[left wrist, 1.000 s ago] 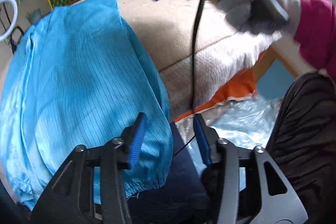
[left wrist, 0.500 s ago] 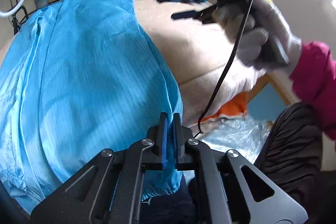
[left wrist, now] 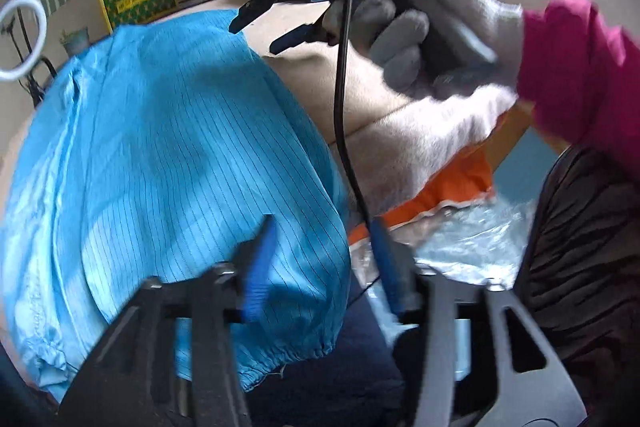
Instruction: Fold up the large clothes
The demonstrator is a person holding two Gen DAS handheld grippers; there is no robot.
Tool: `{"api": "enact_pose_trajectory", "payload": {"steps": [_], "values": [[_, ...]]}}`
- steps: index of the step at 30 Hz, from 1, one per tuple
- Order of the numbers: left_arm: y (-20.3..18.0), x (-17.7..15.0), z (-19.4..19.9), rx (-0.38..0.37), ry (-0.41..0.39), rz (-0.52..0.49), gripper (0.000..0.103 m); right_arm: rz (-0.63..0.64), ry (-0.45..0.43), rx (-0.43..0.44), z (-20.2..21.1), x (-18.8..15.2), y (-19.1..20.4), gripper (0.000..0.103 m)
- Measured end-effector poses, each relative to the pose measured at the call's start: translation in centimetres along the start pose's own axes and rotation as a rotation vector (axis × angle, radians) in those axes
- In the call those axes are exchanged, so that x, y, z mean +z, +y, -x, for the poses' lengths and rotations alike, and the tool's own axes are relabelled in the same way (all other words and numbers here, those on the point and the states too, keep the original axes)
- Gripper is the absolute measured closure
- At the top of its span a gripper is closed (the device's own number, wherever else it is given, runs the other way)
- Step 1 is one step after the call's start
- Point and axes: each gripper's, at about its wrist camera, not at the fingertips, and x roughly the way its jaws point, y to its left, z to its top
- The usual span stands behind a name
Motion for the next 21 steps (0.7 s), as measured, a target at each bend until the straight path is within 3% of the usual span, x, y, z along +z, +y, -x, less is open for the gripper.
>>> {"api": "enact_pose_trajectory", "payload": {"steps": [4, 7, 9, 10, 13, 16, 21], "values": [[-2.9, -1.1, -2.2, 0.145, 0.014, -0.208, 0.043, 0.014, -0.005, 0.027, 3.4, -1.0, -0.7, 0.050], [-3.9, -2.2, -3.0, 0.244, -0.019, -0.323, 0.044, 0.000, -0.031, 0.045, 6.7, -1.5, -1.7, 0.050], [-3.7, -2.3, -2.9, 0.272, -0.049, -0.336, 0.067, -0.015, -0.057, 0.050, 8.5, -1.6, -2.4, 0.050], [-3.3, -2.2, -2.8, 0.267, -0.052, -0.323, 0.072, -0.024, -0.073, 0.053, 9.4, -1.6, -2.7, 0.050], [-1.5, -1.3, -1.5, 0.143, -0.045, -0.214, 0.090, -0.036, -0.105, 0.049, 10.6, -1.5, -3.2, 0.049], [0.3, -0.5, 0.1, 0.048, -0.063, -0.106, 0.092, -0.045, -0.112, 0.057, 9.8, -1.4, -2.9, 0.049], [4.2, 0.9, 2.5, -0.116, -0.084, 0.122, 0.092, -0.038, -0.070, 0.047, 5.0, -0.9, -1.1, 0.049]]}}
